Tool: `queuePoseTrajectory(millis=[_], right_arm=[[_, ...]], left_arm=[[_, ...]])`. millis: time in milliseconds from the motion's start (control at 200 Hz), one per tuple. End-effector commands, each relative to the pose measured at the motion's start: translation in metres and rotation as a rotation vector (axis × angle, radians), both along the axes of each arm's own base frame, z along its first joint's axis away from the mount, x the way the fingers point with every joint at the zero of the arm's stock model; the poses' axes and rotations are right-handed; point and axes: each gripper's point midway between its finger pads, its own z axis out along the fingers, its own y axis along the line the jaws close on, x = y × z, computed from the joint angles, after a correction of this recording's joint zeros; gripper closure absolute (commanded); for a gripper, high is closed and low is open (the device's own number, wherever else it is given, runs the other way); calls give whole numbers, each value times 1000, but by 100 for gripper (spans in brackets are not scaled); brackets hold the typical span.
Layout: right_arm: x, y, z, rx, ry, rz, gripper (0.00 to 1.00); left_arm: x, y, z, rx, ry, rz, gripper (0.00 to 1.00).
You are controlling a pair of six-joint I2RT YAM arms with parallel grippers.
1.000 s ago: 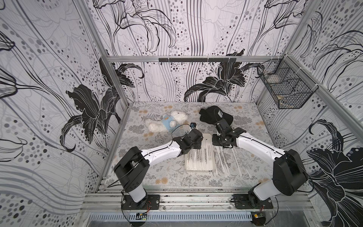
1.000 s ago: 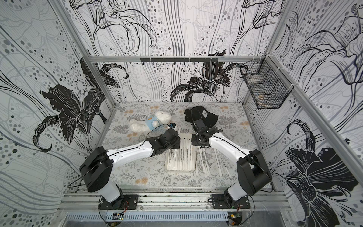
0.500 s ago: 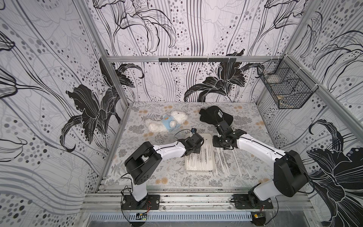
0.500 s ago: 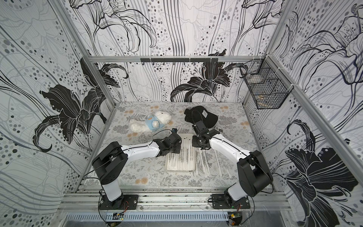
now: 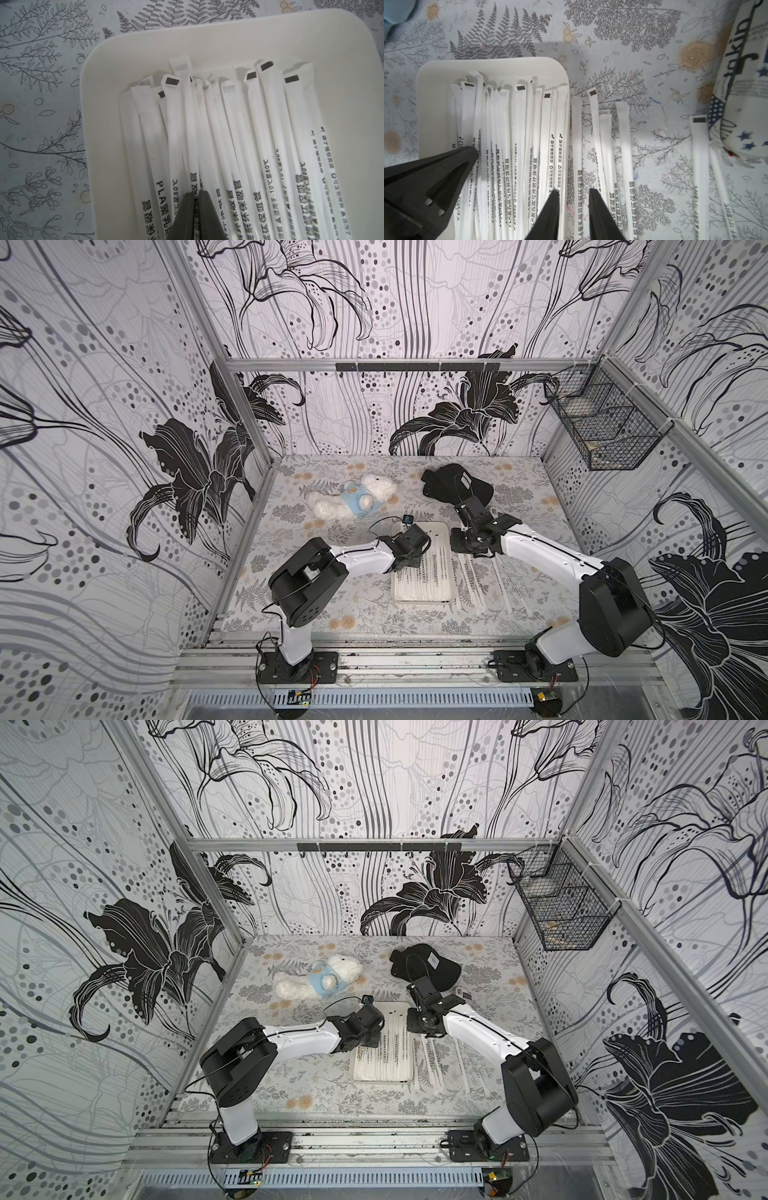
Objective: Put the straws into the storage box
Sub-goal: Place the straw in the storage box, then pick up the straw from the center of the board.
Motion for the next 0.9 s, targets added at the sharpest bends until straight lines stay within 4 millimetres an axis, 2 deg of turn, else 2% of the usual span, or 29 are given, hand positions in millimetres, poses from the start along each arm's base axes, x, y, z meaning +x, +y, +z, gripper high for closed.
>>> queuePoseTrajectory(millis=[0, 155, 295, 391, 501, 576, 746, 821, 896], right_arm=[[-6, -5, -1, 4, 14, 0, 72], [-14, -18, -7, 8, 45, -14, 74], [-34, -29, -14, -20, 100, 11, 74], [-54, -27, -24, 5, 172, 43, 72], [-68, -27, -32, 11, 199, 45, 71], [-70, -31, -38, -9, 206, 37, 71], [-68, -55, -46, -132, 201, 6, 73], [-67, -69, -46, -138, 199, -33, 73], [-68, -81, -46, -135, 199, -65, 73]], left_arm=[[8, 0, 15, -14, -37, 13, 83], [14, -6, 44, -49, -77, 4, 70], [14, -3, 85, -72, -124, 3, 61], [12, 11, 124, -85, -204, 20, 51], [7, 31, 157, -96, -313, 31, 38], [2, 40, 166, -174, -358, 30, 30], [-15, 40, 187, -547, -384, -23, 29], [-26, 37, 199, -645, -419, -61, 29], [-32, 35, 198, -679, -417, -80, 29]])
